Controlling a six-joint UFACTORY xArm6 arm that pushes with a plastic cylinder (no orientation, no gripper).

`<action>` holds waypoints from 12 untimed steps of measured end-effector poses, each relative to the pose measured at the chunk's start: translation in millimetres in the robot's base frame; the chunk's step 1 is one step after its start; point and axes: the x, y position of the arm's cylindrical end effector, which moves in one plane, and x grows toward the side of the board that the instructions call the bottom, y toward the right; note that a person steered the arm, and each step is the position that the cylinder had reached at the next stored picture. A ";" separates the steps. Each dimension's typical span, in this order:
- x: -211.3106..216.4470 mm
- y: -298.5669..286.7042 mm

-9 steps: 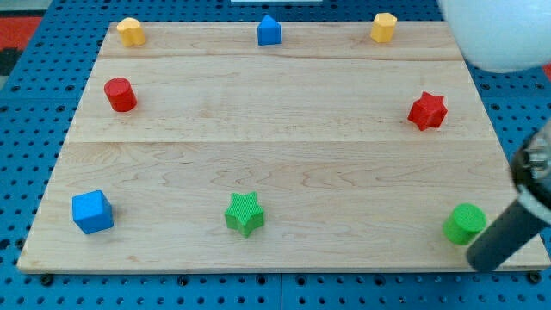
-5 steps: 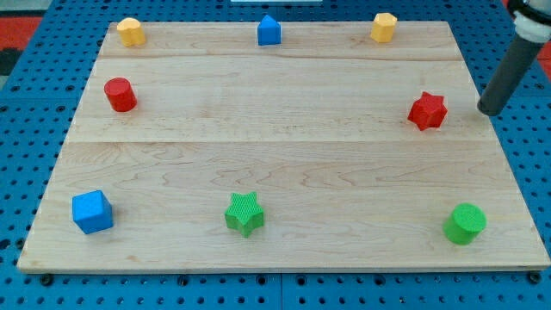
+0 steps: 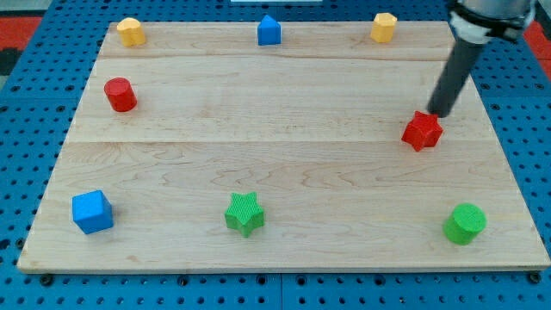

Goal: Push the red star diagonally to the green star

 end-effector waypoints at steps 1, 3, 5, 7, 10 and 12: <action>34.8 6.6; 42.8 8.5; 6.3 -34.1; 34.5 -46.5; 62.0 29.2; 86.1 56.4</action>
